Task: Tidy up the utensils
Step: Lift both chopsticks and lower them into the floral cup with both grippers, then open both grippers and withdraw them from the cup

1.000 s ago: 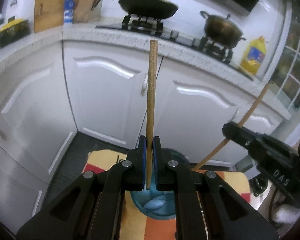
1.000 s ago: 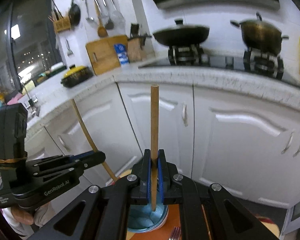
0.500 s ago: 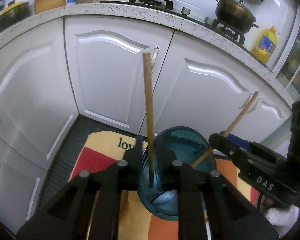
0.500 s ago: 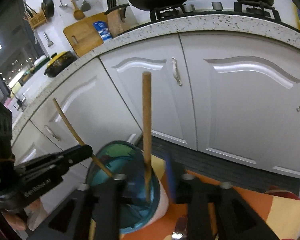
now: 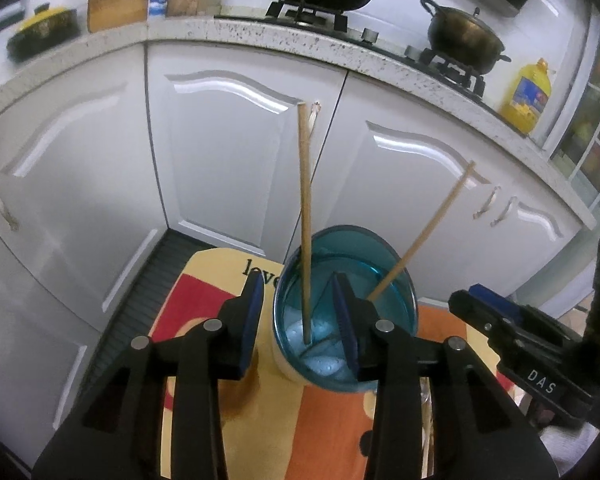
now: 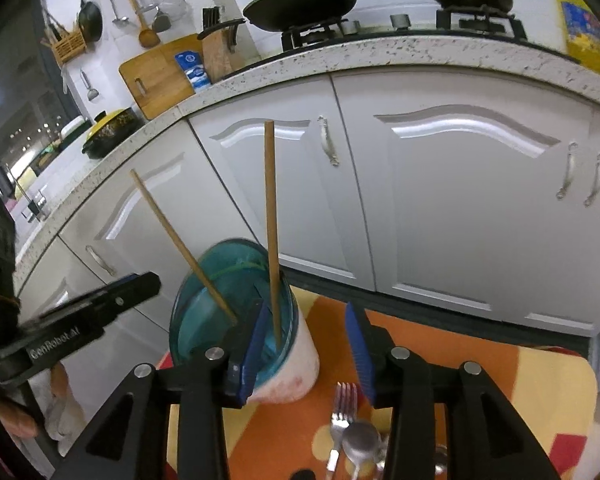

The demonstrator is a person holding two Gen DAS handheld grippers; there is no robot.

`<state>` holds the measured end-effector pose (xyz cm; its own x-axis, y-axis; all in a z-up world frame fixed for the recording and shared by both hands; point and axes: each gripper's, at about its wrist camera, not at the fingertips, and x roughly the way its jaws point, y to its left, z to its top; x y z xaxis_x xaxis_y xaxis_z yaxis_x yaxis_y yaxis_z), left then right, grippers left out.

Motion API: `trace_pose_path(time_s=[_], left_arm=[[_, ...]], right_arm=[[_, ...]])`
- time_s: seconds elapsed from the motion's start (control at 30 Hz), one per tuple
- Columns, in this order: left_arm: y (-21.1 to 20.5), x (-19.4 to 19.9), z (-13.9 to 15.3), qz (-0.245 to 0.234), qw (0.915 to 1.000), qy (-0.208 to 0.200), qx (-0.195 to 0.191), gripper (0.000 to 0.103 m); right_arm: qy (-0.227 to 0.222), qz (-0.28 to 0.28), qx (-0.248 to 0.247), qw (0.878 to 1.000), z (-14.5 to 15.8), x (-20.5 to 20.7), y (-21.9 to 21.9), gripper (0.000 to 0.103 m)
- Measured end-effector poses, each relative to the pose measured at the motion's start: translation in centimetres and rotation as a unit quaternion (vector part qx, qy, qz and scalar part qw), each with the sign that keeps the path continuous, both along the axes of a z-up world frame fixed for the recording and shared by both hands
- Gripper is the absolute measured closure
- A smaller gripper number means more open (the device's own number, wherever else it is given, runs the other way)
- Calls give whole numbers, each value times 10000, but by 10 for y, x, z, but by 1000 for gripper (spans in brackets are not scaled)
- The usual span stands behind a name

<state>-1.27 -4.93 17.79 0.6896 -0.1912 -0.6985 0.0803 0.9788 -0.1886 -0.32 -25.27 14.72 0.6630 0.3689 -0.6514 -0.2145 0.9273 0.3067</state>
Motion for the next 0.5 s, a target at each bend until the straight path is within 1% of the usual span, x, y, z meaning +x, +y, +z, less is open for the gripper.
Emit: trace_pose_path(time_s=[0.07, 0.17, 0.27, 0.5], left_arm=[[-4, -10, 3, -10, 9999, -78, 92, 67], [-10, -26, 7, -54, 9996, -169, 200, 66], [-13, -38, 9, -86, 9996, -197, 207, 66], [-26, -66, 10, -218, 9991, -259, 247, 66]], right_arm=[[-65, -59, -102, 9999, 2, -11, -1, 64], [-128, -179, -121, 9997, 6, -28, -6, 64], [-161, -319, -122, 9993, 9, -44, -11, 61], [-229, -629, -160, 9976, 11, -79, -26, 60]])
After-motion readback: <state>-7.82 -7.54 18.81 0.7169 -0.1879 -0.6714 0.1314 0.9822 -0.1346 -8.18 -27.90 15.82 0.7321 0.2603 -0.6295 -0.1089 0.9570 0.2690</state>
